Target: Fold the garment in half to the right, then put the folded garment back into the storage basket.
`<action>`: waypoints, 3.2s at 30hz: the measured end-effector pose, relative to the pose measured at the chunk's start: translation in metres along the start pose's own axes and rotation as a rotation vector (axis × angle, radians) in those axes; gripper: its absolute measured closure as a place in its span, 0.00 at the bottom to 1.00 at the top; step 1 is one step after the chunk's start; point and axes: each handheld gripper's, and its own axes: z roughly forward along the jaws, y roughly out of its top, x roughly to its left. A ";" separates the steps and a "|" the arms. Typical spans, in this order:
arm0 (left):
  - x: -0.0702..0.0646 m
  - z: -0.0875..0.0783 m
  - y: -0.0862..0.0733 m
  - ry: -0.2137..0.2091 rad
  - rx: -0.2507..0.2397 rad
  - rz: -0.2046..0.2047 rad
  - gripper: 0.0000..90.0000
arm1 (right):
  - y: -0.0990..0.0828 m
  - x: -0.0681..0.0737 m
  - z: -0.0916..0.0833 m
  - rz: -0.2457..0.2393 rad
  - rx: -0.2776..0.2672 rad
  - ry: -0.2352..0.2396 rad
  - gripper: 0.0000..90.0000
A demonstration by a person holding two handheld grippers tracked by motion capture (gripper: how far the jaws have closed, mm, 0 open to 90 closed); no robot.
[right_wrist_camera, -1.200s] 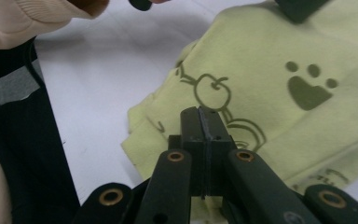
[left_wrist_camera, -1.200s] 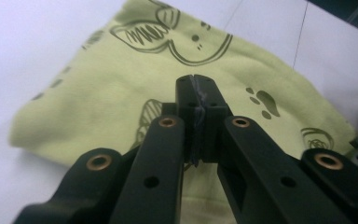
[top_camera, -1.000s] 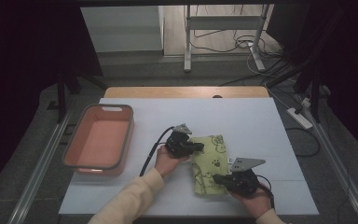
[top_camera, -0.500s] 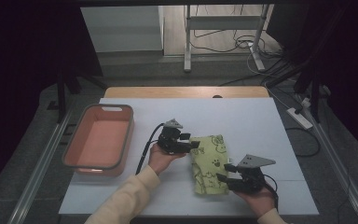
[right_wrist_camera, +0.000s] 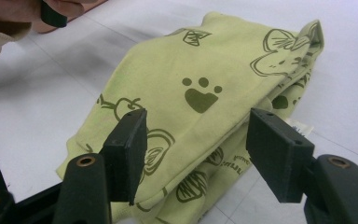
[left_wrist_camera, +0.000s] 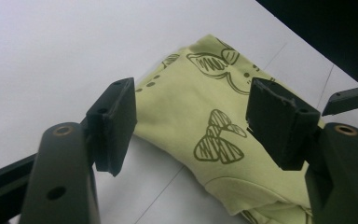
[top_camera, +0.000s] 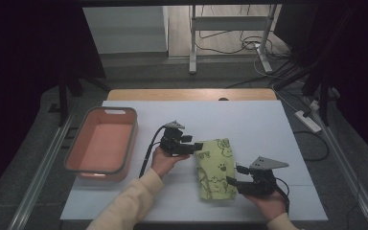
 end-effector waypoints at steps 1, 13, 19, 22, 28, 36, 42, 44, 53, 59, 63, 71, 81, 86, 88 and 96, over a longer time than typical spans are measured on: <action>0.001 0.000 0.000 -0.004 0.000 -0.002 0.37 | 0.000 0.000 0.000 -0.001 0.001 -0.001 0.43; 0.008 0.002 -0.001 -0.008 0.004 -0.033 0.37 | -0.001 0.001 0.000 -0.006 0.008 -0.009 0.43; 0.012 0.010 -0.003 0.009 0.027 -0.053 0.36 | -0.002 0.001 -0.001 0.005 0.011 -0.023 0.42; 0.014 0.014 -0.005 0.016 0.038 -0.060 0.35 | -0.002 0.001 0.000 0.004 0.013 -0.023 0.42; 0.017 0.022 -0.007 0.039 0.054 -0.063 0.34 | -0.002 0.001 0.002 0.001 0.019 -0.020 0.42; 0.023 0.030 -0.007 0.058 0.052 -0.087 0.34 | -0.002 0.002 0.001 0.000 0.017 -0.021 0.42; 0.023 0.043 -0.007 0.064 0.083 -0.102 0.34 | -0.003 0.003 0.000 -0.007 0.015 -0.025 0.42; 0.023 0.046 -0.008 0.065 0.093 -0.108 0.33 | -0.003 0.002 -0.001 -0.007 0.016 -0.025 0.42; 0.022 0.053 -0.010 0.052 0.114 -0.108 0.38 | -0.003 0.003 -0.001 -0.010 0.015 -0.031 0.42; 0.021 0.056 -0.012 0.015 0.118 -0.112 0.61 | -0.003 0.003 0.000 -0.014 0.012 -0.031 0.42; 0.020 0.055 -0.013 0.001 0.101 -0.090 0.80 | -0.003 0.004 -0.001 -0.009 0.009 -0.031 0.42; 0.018 0.051 -0.011 -0.016 0.062 -0.066 0.87 | -0.005 0.004 0.004 0.029 0.045 -0.040 0.38; 0.017 0.047 -0.009 -0.029 0.036 -0.056 0.87 | -0.012 -0.003 0.018 0.107 0.162 -0.047 0.33; 0.018 0.045 -0.009 -0.041 0.028 -0.063 0.87 | -0.014 -0.001 0.025 0.132 0.217 -0.029 0.33; 0.018 0.045 -0.008 -0.040 0.026 -0.062 0.87 | -0.014 0.000 0.026 0.133 0.224 -0.033 0.33; 0.016 0.044 -0.008 -0.039 0.020 -0.057 0.87 | -0.013 0.001 0.026 0.148 0.236 -0.049 0.35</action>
